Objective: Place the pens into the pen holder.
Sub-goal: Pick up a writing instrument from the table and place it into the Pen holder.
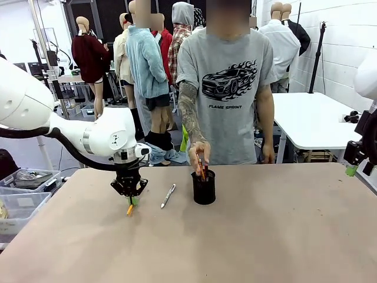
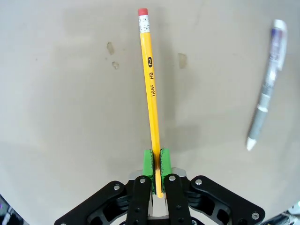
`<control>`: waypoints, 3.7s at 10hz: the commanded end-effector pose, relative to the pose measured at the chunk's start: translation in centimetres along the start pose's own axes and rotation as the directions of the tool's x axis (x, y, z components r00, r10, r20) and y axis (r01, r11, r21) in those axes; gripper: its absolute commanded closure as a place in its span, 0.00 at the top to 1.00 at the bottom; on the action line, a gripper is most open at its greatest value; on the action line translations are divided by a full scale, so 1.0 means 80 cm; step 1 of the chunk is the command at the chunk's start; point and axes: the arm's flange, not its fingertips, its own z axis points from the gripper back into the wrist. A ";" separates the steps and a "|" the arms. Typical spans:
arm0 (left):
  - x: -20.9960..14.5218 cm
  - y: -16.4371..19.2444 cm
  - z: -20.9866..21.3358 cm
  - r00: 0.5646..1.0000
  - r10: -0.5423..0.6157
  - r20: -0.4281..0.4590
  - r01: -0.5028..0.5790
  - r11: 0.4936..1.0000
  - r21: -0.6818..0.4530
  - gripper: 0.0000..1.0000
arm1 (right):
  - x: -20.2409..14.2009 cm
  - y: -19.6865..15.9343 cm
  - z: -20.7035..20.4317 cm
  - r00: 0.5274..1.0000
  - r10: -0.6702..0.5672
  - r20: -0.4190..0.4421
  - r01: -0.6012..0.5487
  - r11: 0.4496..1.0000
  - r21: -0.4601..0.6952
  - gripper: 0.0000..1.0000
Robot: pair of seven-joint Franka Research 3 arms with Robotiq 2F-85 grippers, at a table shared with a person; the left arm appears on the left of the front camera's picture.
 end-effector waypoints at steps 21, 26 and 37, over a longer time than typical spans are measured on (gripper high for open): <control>0.068 -0.063 0.110 0.176 -0.353 0.919 0.980 -0.021 -0.196 0.00 | 0.001 0.000 0.001 1.000 0.000 0.002 0.000 1.000 -0.008 0.62; 0.114 -0.114 0.050 0.178 -0.364 0.914 0.968 -0.100 -0.228 0.00 | 0.001 0.000 0.001 1.000 0.000 0.002 0.000 1.000 -0.008 0.62; 0.132 -0.131 -0.013 0.126 -0.440 0.889 0.975 -0.113 -0.194 0.29 | 0.001 0.000 0.001 1.000 0.000 0.002 0.000 1.000 -0.008 0.62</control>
